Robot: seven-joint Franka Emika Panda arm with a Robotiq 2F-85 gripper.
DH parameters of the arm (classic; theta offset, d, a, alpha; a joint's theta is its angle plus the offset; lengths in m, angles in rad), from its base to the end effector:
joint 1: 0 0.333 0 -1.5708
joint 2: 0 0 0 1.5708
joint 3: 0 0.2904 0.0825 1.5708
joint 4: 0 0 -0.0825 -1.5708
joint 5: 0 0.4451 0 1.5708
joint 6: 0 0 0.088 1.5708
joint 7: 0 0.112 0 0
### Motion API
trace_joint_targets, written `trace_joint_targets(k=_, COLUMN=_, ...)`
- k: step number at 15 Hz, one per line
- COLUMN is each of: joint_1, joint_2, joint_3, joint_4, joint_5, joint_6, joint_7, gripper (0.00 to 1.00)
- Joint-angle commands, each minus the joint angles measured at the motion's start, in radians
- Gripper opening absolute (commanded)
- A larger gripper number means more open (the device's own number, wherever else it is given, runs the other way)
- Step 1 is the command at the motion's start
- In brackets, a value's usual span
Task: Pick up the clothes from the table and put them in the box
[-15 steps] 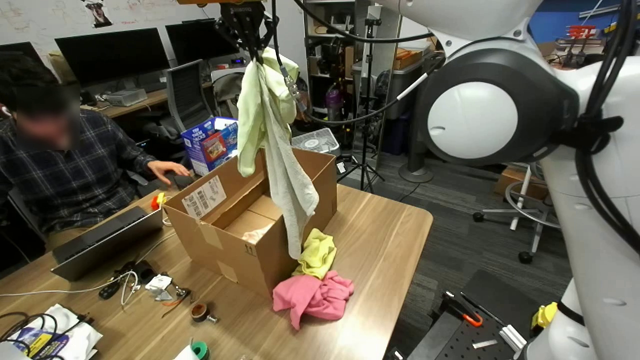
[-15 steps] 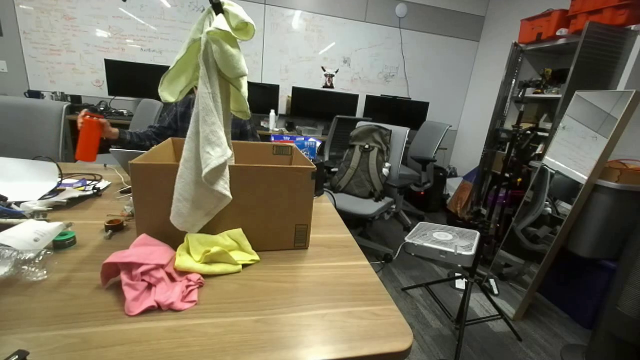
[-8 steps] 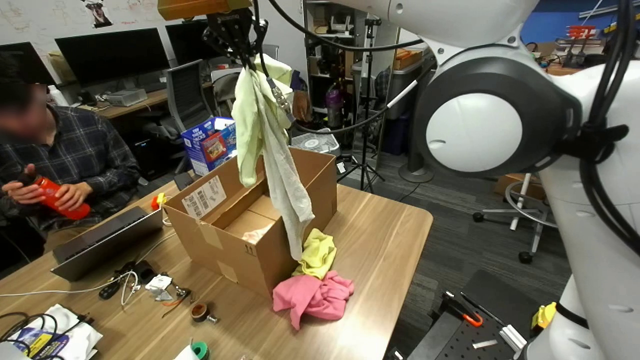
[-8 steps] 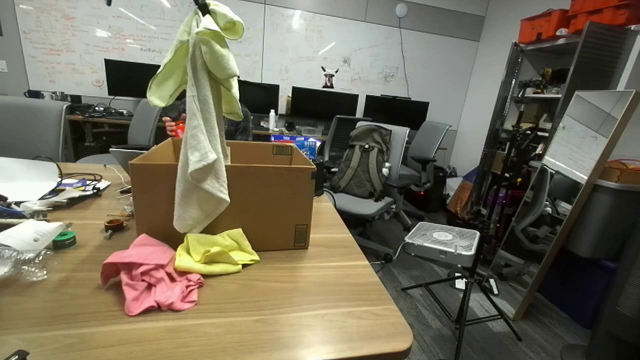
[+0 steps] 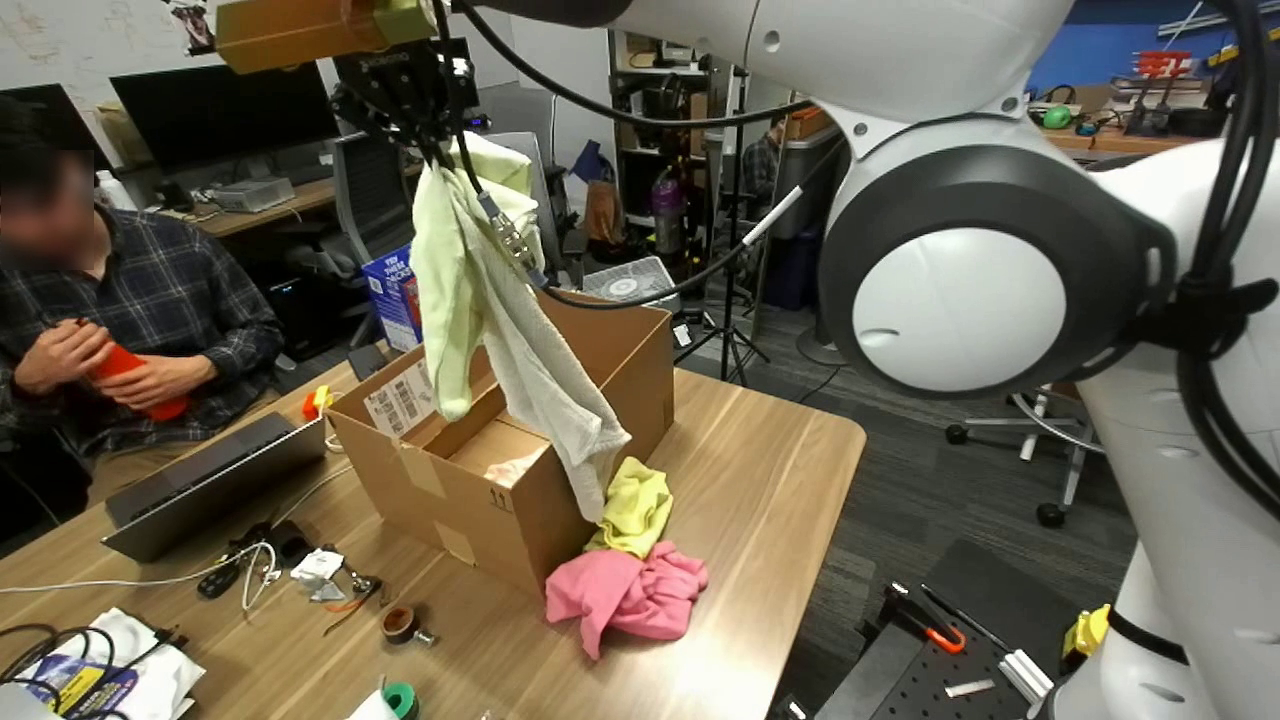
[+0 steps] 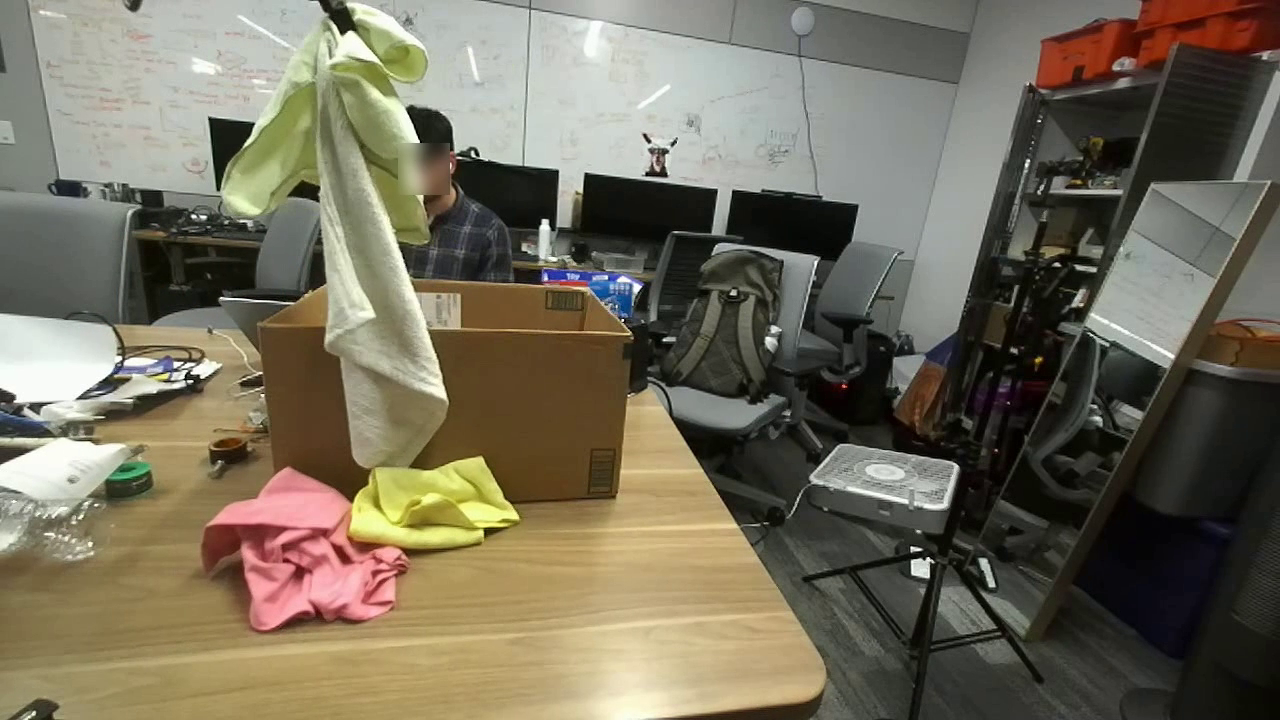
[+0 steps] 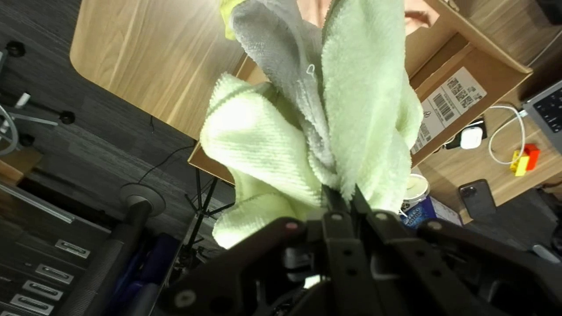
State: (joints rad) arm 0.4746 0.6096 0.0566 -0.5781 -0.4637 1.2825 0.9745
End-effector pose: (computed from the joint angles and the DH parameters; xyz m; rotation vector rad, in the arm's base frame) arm 0.6496 0.2917 0.6750 2.7325 -0.8603 0.4976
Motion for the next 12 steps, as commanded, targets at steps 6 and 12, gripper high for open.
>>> trace_joint_targets(k=6, joint_1=-0.014, joint_2=0.04, joint_3=0.009, joint_4=0.065, joint_5=0.046, joint_6=-0.101, joint_7=-0.085, gripper=0.61)
trace_joint_targets(k=12, joint_1=-0.078, joint_2=0.005, joint_3=0.016, joint_4=0.034, joint_5=0.063, joint_6=-0.164, joint_7=-0.252, gripper=1.0)
